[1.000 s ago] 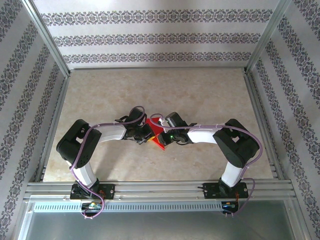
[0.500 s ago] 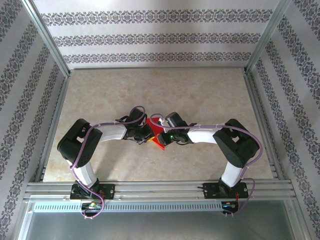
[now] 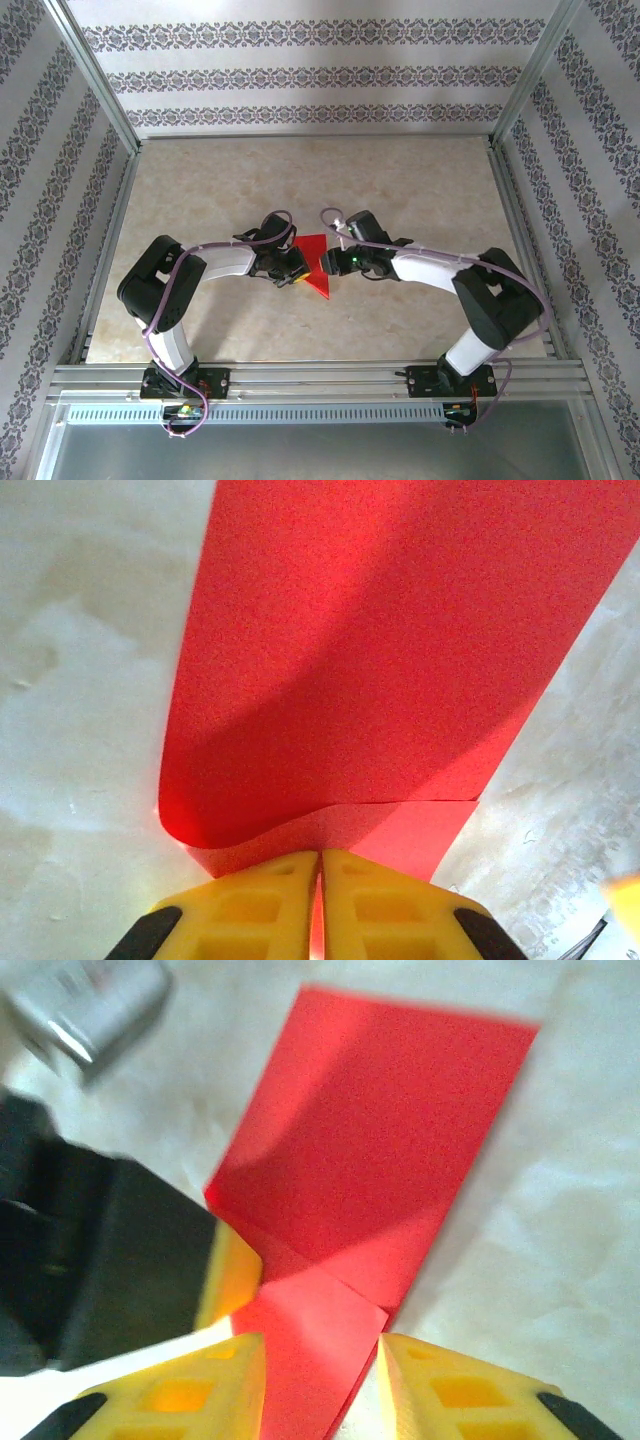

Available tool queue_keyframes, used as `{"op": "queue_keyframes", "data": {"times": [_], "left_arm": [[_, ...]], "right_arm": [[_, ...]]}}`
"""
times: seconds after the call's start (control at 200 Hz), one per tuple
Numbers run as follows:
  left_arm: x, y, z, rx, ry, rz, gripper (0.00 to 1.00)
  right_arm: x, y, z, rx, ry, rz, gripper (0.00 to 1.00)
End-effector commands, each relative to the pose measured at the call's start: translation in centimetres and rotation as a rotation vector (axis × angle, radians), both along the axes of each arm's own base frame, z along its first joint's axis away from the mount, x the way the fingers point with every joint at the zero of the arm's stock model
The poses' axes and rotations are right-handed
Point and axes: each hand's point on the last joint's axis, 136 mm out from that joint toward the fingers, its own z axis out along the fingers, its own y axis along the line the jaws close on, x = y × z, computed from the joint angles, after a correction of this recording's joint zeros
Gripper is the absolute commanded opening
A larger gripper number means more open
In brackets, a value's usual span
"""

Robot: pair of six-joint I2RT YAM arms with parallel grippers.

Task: Fold a paper plane with a square sheet of paper (pick it up from the middle)
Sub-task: Third fold the triangle at the center of the table.

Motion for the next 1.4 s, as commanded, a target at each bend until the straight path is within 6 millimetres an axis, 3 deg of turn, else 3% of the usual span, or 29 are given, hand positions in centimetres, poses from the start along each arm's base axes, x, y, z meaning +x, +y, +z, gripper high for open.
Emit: {"op": "queue_keyframes", "data": {"times": [0.0,0.155,0.27,0.39,0.635,0.954,1.399], "left_arm": [[-1.7,1.6,-2.7,0.112,0.073,-0.014,0.12],[-1.7,1.5,-2.7,0.110,0.076,-0.015,0.12],[-1.7,1.6,-2.7,0.115,0.078,-0.009,0.12],[-1.8,1.7,-2.8,0.118,0.086,-0.005,0.12],[-2.0,1.8,-3.0,0.123,0.095,-0.001,0.12],[-2.1,1.9,-3.2,0.128,0.101,-0.001,0.12],[-1.9,1.9,-3.1,0.134,0.101,-0.004,0.12]], "right_arm": [[-0.7,-0.4,1.3,0.032,0.040,-0.015,0.36],[-2.8,0.8,1.2,0.089,0.126,0.065,0.26],[-4.2,1.8,0.1,0.087,0.187,0.125,0.15],[-5.0,2.8,-0.8,0.073,0.210,0.169,0.09],[-5.6,4.0,-2.4,0.042,0.243,0.204,0.06],[-6.0,3.3,-4.6,-0.019,0.285,0.200,0.06],[-6.7,2.9,-5.7,-0.041,0.319,0.201,0.06]]}}
